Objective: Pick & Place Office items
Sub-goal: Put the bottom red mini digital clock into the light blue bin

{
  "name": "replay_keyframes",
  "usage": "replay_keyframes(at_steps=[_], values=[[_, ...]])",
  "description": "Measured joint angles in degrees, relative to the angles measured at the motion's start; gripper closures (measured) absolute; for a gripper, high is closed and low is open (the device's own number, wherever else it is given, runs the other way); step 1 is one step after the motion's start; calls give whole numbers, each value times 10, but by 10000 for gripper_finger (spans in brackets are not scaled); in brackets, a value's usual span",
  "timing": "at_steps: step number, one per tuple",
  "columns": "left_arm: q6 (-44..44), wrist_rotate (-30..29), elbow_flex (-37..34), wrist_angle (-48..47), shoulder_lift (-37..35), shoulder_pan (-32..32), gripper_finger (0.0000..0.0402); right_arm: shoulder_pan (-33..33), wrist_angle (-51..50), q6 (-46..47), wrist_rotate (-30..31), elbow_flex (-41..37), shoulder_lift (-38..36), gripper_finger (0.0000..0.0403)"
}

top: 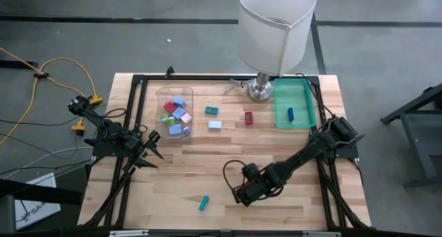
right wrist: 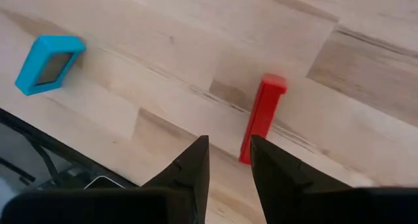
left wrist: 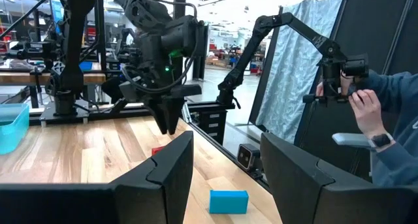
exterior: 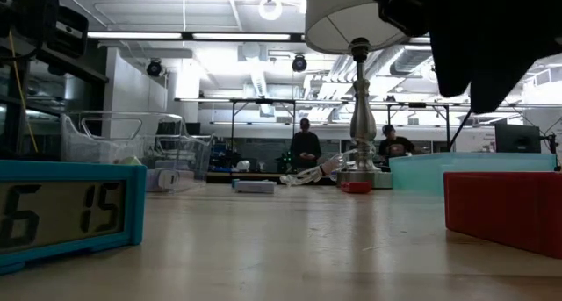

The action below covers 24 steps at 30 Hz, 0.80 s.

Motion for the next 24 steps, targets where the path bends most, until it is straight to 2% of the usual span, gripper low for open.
replay_keyframes(at_steps=[10,19,24], values=[[0,0,0,0,0,0,229,-2,5,1,0,0,29,301],[0,0,0,0,0,0,229,-2,5,15,-3,0,29,258],[0,0,0,0,0,0,229,-2,-2,45,-30,0,28,248]])
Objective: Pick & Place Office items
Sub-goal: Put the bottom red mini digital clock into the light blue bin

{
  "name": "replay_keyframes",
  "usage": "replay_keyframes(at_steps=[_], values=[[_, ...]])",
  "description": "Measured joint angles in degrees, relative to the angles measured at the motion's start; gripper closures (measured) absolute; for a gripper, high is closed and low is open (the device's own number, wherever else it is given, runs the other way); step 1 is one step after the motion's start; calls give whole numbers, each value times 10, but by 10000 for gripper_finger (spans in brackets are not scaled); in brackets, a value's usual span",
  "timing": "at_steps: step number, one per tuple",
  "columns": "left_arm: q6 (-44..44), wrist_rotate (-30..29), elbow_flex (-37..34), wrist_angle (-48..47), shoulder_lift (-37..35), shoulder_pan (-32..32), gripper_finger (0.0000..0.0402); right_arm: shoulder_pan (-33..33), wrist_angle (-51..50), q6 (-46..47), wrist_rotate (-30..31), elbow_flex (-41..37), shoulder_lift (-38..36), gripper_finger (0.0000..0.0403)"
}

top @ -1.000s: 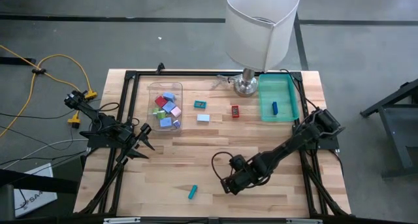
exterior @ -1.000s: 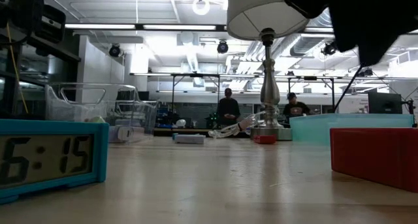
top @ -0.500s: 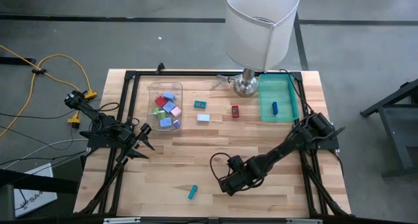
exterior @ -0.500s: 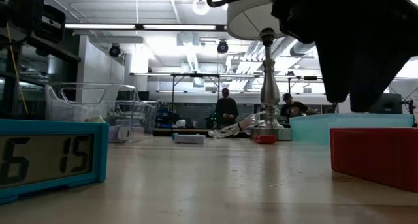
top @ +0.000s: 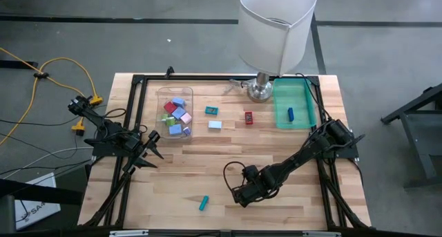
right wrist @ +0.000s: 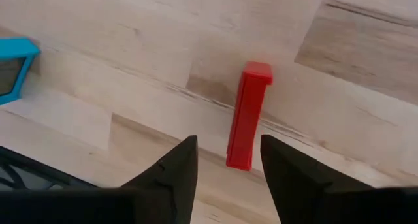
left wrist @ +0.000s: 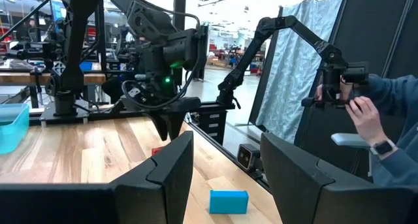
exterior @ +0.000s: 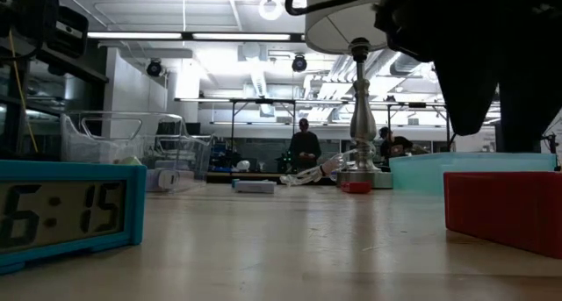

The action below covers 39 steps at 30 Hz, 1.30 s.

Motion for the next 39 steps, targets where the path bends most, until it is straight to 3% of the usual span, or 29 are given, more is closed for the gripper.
replay_keyframes(at_steps=[39], values=[[0,0,0,3,0,0,229,-8,9,30,-56,0,47,263]])
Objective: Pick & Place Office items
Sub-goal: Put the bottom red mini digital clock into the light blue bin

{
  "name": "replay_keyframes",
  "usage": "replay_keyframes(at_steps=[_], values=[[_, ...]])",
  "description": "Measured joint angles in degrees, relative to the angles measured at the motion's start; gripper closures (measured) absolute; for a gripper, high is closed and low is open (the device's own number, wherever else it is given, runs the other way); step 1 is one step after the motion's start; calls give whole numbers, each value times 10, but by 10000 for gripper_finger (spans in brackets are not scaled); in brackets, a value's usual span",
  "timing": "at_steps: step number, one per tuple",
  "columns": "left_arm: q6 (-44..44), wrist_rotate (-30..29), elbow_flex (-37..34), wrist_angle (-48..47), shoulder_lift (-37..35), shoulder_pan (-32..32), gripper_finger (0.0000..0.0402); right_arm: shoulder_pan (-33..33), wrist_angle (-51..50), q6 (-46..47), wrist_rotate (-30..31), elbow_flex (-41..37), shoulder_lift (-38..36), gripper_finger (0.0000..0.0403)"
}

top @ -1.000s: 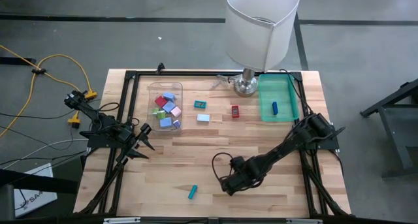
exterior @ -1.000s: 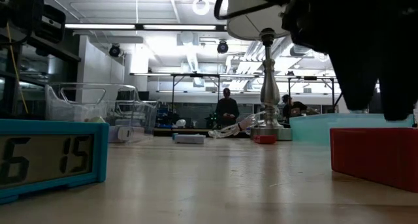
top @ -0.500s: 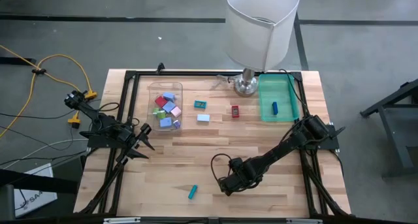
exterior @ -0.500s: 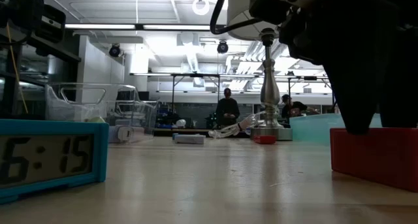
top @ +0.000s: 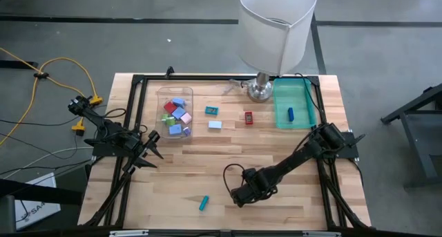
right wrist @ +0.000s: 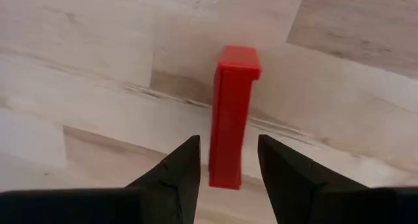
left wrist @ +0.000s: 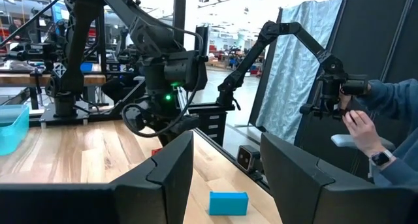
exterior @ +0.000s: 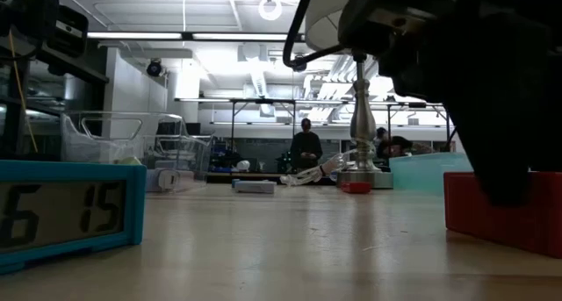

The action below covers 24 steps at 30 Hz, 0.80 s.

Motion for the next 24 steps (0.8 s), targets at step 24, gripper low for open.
replay_keyframes(at_steps=[24], values=[[0,0,0,-1,0,0,229,0,10,3,-5,0,0,320]])
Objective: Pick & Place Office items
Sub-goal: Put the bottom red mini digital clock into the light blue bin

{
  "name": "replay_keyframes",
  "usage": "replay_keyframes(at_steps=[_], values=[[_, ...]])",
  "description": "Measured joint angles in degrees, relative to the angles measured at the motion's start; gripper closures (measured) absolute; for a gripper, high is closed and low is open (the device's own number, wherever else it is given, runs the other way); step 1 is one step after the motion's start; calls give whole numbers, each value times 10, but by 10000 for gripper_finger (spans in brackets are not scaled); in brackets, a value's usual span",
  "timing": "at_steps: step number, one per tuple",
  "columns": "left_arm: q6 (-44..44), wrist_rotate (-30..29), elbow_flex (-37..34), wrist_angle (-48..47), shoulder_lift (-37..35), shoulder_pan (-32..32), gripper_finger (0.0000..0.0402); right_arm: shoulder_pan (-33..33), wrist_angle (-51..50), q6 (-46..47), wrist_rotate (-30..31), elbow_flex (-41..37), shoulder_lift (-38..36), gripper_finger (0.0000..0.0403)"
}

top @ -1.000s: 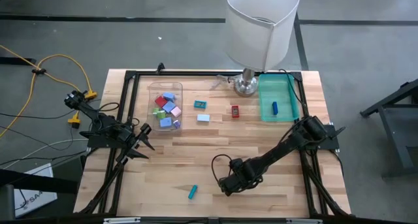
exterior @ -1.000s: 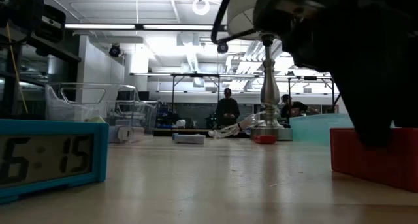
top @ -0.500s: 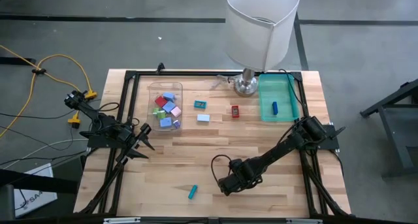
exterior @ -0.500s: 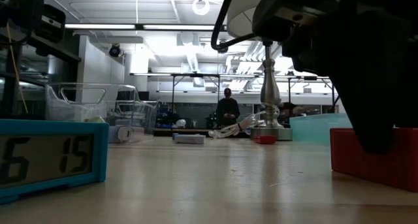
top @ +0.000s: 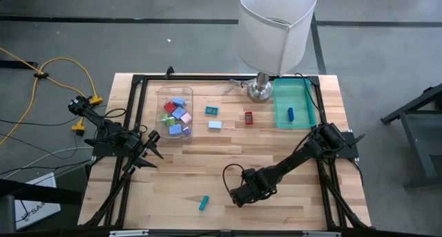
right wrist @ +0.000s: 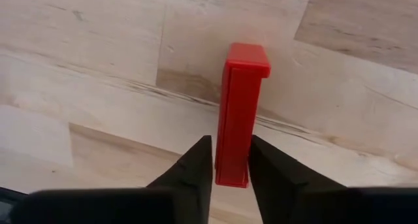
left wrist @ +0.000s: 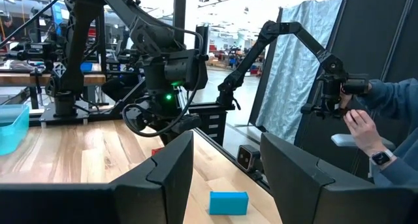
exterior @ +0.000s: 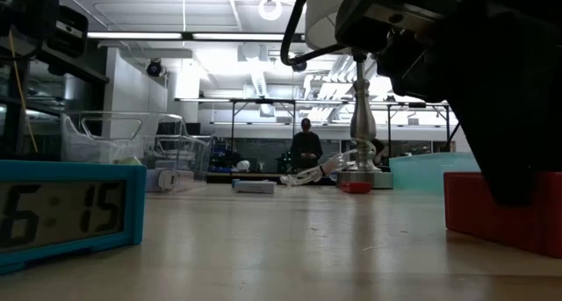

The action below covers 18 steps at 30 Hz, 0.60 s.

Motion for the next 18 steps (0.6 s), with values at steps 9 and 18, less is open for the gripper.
replay_keyframes(at_steps=[9,18], values=[[0,0,0,0,0,0,229,0,0,0,0,0,0,356],[0,0,0,0,0,0,229,0,0,-6,0,0,0,354]])
